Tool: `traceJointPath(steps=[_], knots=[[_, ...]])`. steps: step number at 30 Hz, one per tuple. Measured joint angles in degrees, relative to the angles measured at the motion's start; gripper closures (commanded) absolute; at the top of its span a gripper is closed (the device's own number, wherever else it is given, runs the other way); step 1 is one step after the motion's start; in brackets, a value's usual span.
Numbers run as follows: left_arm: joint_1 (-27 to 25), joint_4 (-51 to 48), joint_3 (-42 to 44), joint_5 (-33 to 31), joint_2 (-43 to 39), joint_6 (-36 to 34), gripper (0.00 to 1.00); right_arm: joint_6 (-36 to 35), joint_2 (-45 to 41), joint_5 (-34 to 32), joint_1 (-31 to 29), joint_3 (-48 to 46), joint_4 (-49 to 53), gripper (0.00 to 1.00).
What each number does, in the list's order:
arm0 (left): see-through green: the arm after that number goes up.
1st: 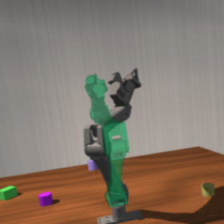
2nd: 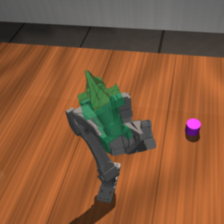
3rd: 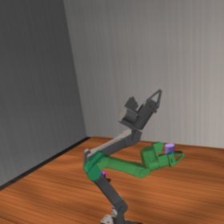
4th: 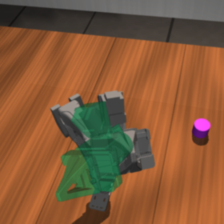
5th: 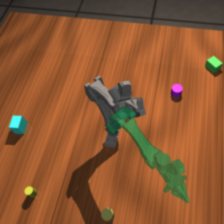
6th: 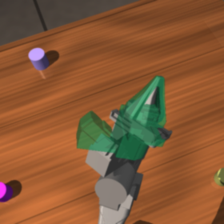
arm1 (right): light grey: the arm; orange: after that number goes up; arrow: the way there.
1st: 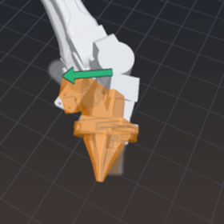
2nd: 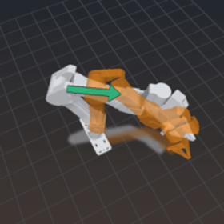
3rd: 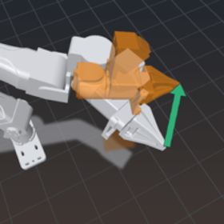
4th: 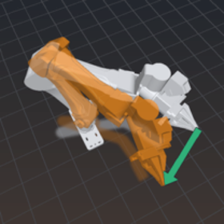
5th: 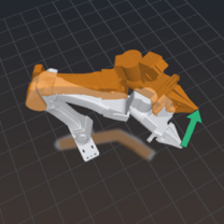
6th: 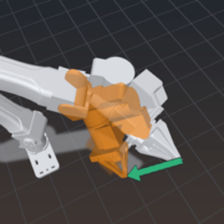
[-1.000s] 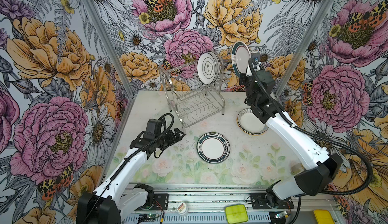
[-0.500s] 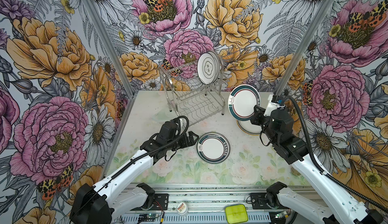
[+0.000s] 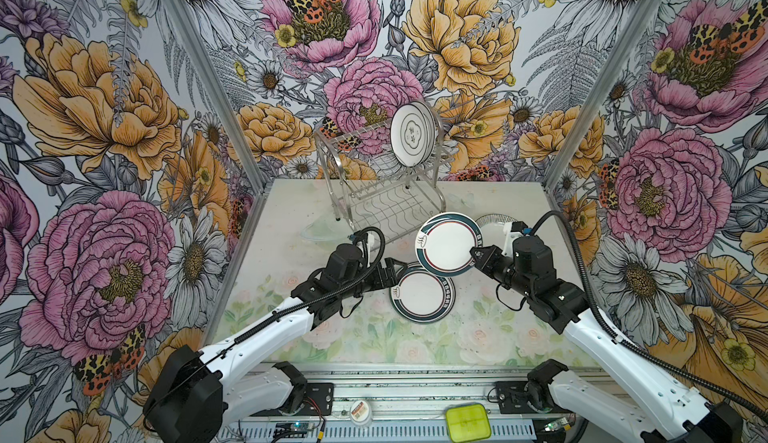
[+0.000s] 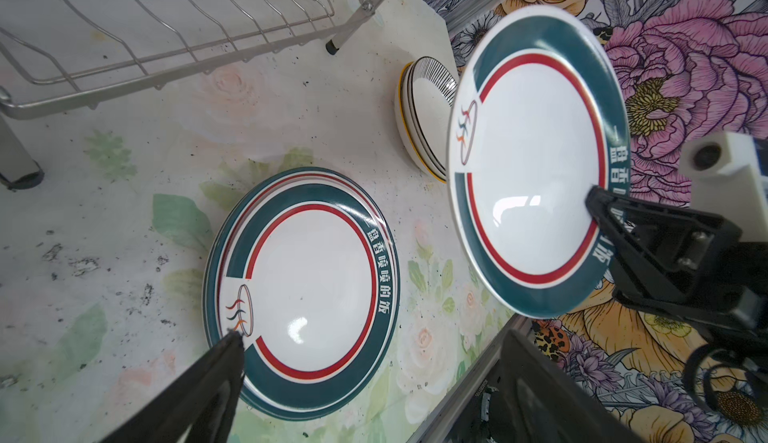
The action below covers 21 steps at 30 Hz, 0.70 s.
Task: Unload the plates from the dish rack
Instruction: 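Grasp the plate rim with the left gripper while the right gripper holds it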
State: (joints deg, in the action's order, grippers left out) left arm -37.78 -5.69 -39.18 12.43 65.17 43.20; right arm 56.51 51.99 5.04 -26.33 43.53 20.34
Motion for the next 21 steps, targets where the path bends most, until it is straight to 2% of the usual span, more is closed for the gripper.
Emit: traceJointPath(steps=[6,10,12,21], knots=[[-0.4,3.9,-0.2,0.1,4.8,0.4,0.12,2.7,1.8,4.2,-1.0,-1.7,-2.6,1.0],[-0.4,6.4,-1.4,0.7,8.4,1.3,0.24,4.4,2.7,7.0,-1.1,-3.8,-5.2,1.0],[-0.3,7.8,-2.1,1.2,9.6,2.0,0.38,5.1,3.3,8.3,-1.2,-4.3,-6.4,1.0],[-0.3,11.7,-4.2,3.0,12.6,4.1,0.77,7.8,5.5,12.0,-1.2,-6.7,-12.9,1.0]])
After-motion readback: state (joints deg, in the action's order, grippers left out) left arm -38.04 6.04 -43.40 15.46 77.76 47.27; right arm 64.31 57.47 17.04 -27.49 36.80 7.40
